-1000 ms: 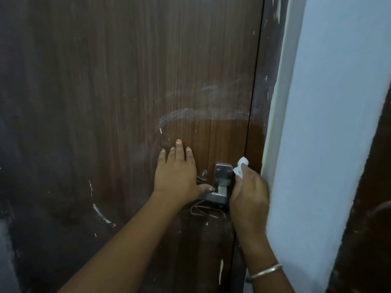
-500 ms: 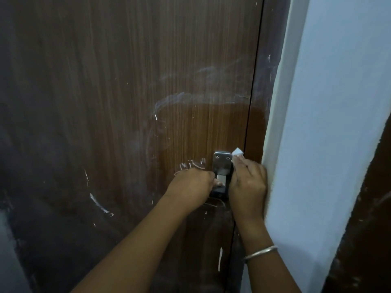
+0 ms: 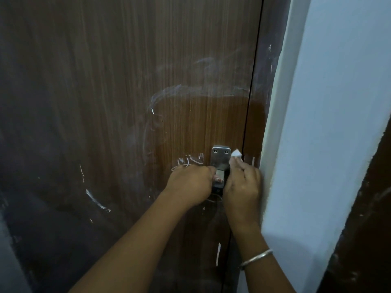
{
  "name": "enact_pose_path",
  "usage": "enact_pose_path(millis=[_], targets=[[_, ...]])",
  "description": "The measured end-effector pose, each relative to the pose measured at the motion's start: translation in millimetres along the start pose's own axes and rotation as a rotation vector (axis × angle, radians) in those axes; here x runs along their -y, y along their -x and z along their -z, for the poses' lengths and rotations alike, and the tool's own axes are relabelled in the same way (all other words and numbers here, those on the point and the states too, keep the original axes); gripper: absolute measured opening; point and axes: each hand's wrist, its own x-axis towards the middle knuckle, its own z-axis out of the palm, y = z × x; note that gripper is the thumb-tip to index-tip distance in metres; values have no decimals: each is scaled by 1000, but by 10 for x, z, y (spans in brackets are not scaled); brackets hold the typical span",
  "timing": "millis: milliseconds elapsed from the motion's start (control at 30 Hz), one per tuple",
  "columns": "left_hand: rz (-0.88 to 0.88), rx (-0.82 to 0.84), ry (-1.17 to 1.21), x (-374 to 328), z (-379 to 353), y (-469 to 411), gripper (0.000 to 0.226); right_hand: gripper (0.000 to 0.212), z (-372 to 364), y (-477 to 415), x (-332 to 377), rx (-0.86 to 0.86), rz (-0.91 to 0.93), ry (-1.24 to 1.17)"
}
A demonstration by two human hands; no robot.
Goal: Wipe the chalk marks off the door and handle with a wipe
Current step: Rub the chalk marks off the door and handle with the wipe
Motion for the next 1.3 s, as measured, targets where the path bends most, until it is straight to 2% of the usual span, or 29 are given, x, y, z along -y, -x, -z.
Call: enact_pose_path(millis=[167, 400, 567, 633, 733, 933, 1033, 1167, 1300], targets=[[-20, 24, 27, 30, 2, 3, 6, 34, 18, 419, -40, 66, -76, -112], [-14, 48, 14, 17, 27, -5, 3, 22, -15, 167, -9, 3, -70, -91], [-35, 29, 32, 19, 45, 15, 11, 22, 30, 591, -77, 80, -87, -48], [-44, 21, 28, 20, 45, 22, 10, 17, 13, 604, -98, 93, -87, -47], [-39, 9, 29, 15, 44, 28, 9, 25, -9, 511, -114, 123, -106, -50], [-29, -1, 23, 3, 52, 49, 10, 20, 70, 680, -73, 226, -99, 13], [-30, 7, 29, -5, 62, 52, 12, 23, 147, 569, -1, 195, -127, 8], [-34, -1, 18, 2, 50, 46, 11, 27, 170, 132, 92, 49, -224, -73], [-34, -15, -5, 10, 21, 31, 16, 41, 148, -93, 170, 61, -141, 12]])
